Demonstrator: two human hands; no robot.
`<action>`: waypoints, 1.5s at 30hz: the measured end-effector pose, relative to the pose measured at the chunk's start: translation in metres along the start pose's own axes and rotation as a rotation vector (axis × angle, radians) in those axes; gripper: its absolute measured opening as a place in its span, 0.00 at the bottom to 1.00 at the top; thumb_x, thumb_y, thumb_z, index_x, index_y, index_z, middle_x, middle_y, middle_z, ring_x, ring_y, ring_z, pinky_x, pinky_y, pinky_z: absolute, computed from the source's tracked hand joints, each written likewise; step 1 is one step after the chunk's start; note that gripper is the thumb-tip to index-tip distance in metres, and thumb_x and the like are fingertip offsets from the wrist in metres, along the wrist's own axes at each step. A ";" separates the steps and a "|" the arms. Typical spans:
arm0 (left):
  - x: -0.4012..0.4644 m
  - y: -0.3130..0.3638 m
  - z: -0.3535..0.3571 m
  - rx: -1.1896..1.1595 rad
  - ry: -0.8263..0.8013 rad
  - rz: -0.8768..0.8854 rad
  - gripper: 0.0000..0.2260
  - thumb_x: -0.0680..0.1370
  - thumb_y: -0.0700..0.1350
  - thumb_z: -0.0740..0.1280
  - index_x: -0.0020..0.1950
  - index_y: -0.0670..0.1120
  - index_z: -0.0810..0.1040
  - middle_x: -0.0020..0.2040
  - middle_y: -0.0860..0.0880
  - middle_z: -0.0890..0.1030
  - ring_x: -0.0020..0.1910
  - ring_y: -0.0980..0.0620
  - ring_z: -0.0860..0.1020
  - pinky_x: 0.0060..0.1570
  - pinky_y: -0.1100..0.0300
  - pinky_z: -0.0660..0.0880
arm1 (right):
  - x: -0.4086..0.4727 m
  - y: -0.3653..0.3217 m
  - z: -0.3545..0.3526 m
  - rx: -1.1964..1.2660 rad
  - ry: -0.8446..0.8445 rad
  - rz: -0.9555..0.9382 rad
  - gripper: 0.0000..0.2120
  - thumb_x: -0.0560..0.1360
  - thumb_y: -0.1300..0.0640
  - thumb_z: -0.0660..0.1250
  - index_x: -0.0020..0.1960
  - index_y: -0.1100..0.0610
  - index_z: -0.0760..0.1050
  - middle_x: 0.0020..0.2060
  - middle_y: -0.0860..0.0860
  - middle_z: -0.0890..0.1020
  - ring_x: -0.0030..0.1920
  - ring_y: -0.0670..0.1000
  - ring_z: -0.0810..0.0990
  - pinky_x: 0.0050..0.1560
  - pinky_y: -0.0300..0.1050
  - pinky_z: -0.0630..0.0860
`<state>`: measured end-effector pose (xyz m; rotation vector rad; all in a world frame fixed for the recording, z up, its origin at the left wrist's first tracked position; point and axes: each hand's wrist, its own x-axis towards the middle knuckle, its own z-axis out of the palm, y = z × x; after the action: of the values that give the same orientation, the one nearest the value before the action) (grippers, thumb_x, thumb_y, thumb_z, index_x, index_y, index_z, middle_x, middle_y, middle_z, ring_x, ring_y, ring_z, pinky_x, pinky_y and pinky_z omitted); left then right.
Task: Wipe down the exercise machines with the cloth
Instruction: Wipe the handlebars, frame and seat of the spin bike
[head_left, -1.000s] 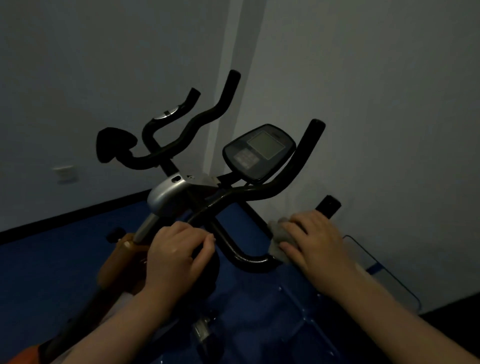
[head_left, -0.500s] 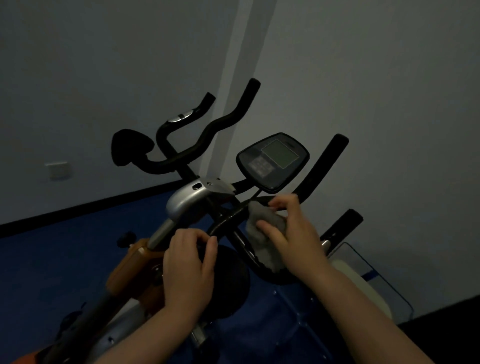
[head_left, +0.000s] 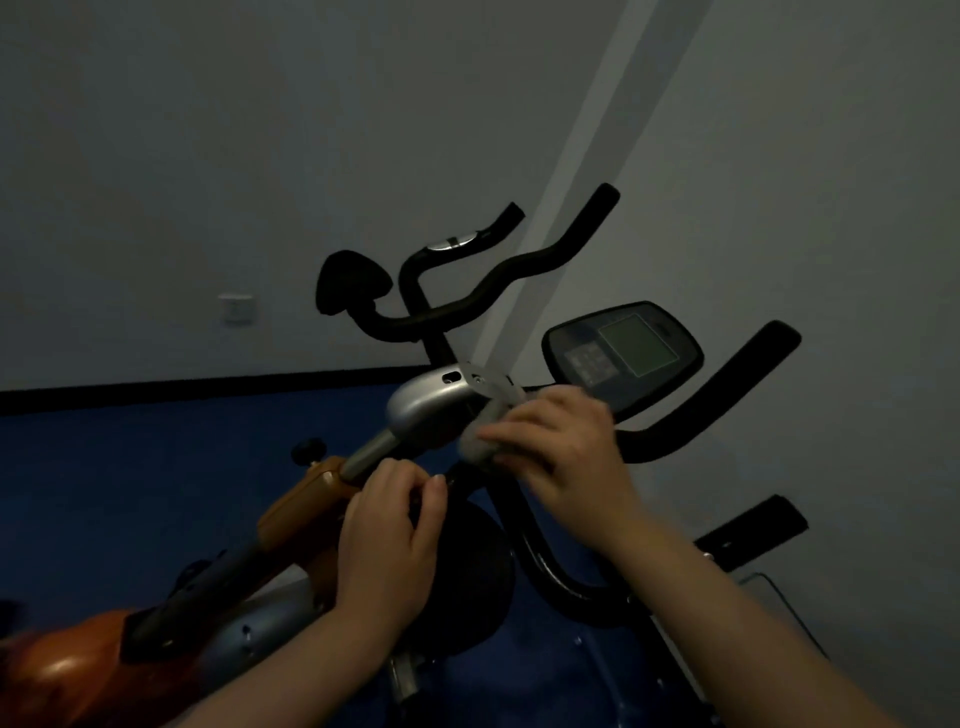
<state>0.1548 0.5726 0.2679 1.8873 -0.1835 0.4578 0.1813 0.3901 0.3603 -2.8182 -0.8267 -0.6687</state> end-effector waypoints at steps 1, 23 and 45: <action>-0.001 0.000 0.000 0.015 0.007 -0.006 0.13 0.79 0.57 0.54 0.37 0.54 0.64 0.36 0.55 0.69 0.36 0.55 0.70 0.35 0.57 0.66 | 0.002 -0.008 0.009 -0.005 -0.072 -0.108 0.13 0.74 0.51 0.65 0.56 0.46 0.80 0.48 0.46 0.80 0.55 0.51 0.74 0.52 0.47 0.66; -0.005 0.006 -0.001 0.226 0.057 0.095 0.13 0.80 0.53 0.54 0.38 0.51 0.69 0.35 0.54 0.71 0.34 0.56 0.68 0.34 0.57 0.66 | 0.019 0.004 0.011 0.111 -0.339 -0.417 0.11 0.71 0.56 0.72 0.53 0.51 0.82 0.49 0.51 0.81 0.49 0.55 0.80 0.48 0.50 0.76; -0.002 0.003 -0.004 -0.050 -0.068 0.119 0.08 0.79 0.51 0.57 0.41 0.53 0.71 0.40 0.57 0.72 0.39 0.56 0.73 0.37 0.60 0.69 | 0.004 0.017 0.006 0.032 -0.182 -0.133 0.13 0.73 0.52 0.66 0.56 0.45 0.81 0.51 0.50 0.80 0.49 0.53 0.76 0.44 0.50 0.74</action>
<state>0.1506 0.5752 0.2710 1.8503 -0.3511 0.4652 0.1956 0.3791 0.3572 -2.8455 -1.0529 -0.4148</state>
